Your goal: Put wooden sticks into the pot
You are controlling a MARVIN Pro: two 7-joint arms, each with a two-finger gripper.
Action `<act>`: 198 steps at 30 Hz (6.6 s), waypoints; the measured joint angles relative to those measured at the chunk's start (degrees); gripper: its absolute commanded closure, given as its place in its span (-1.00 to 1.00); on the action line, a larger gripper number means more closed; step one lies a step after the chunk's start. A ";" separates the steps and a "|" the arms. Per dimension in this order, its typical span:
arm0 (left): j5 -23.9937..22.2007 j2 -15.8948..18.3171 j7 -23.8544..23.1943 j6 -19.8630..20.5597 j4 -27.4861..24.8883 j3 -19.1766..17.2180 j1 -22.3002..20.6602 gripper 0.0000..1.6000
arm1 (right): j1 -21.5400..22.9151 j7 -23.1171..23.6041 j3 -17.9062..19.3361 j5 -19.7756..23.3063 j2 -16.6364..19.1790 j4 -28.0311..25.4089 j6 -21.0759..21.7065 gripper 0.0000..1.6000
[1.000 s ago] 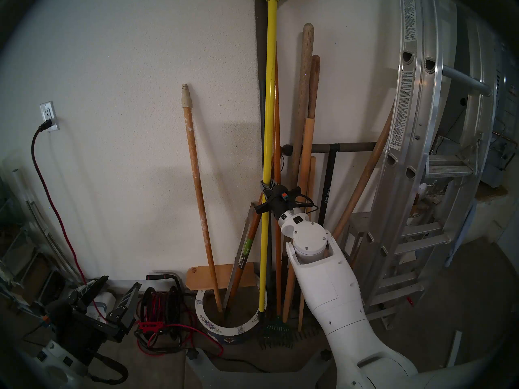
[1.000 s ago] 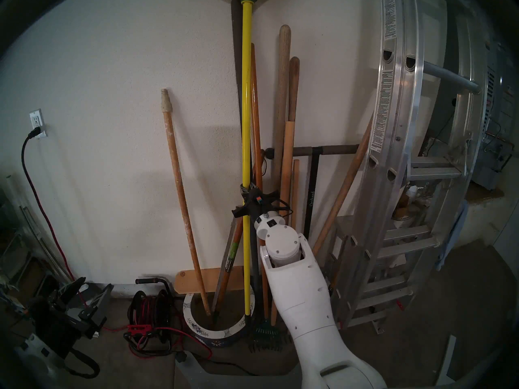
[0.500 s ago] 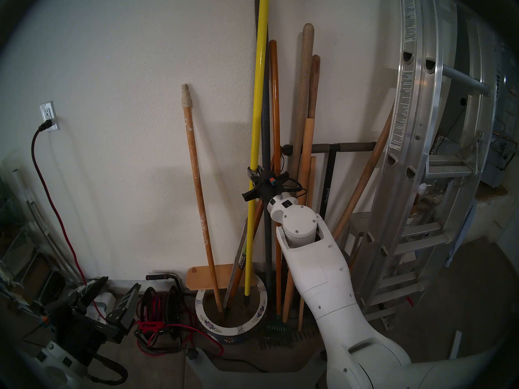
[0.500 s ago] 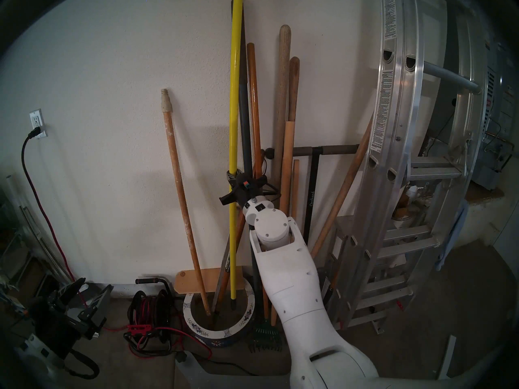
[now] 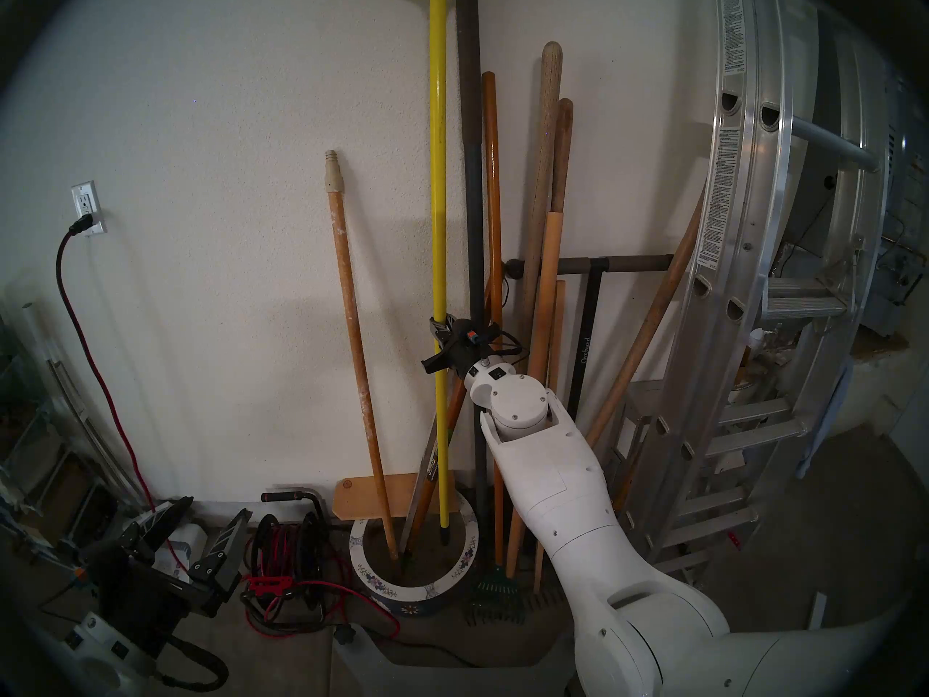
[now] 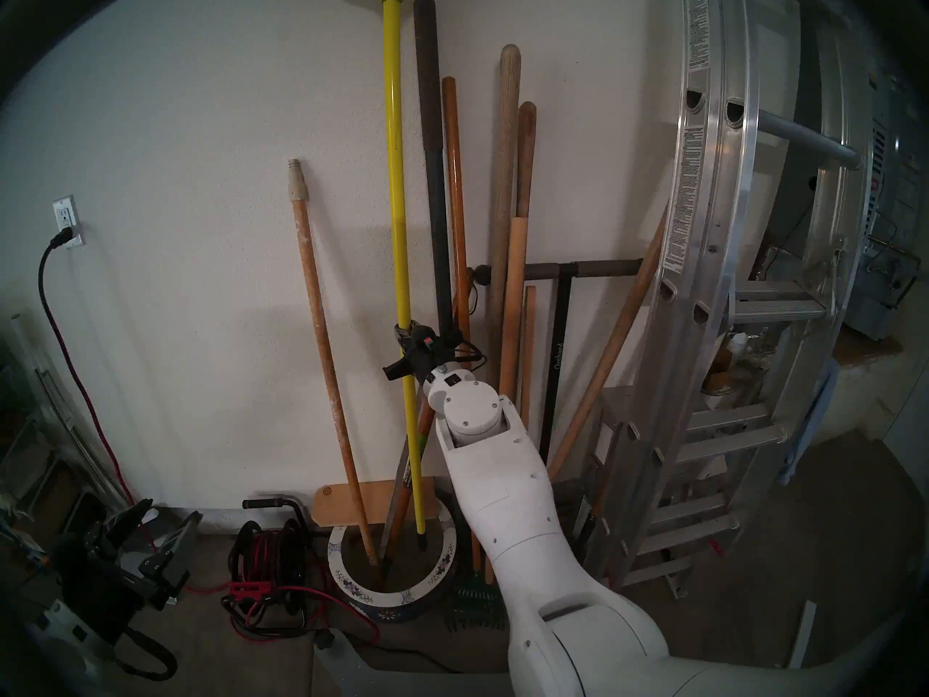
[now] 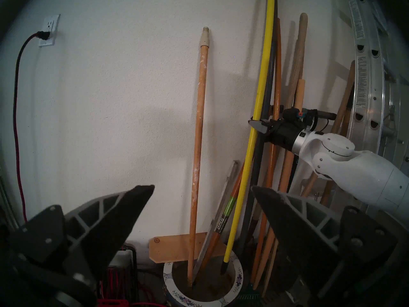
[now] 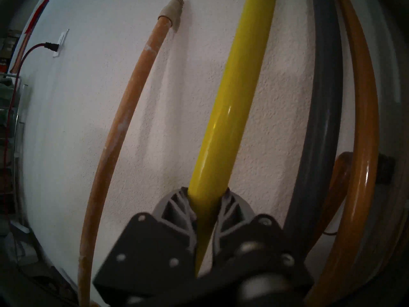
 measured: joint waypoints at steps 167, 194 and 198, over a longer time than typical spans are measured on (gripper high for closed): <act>2.31 -5.05 -4.61 2.33 0.00 -1.08 -1.52 -1.00 | -5.16 -12.64 3.08 6.89 13.99 20.71 -15.38 -1.00; 2.60 -5.70 -5.15 2.76 0.00 -1.25 -1.95 -1.00 | 4.88 -14.35 3.01 6.83 12.24 37.52 -22.49 1.00; 2.64 -5.81 -5.25 2.81 0.00 -1.27 -2.02 -1.00 | 5.11 -15.22 3.00 6.81 12.00 38.62 -24.15 1.00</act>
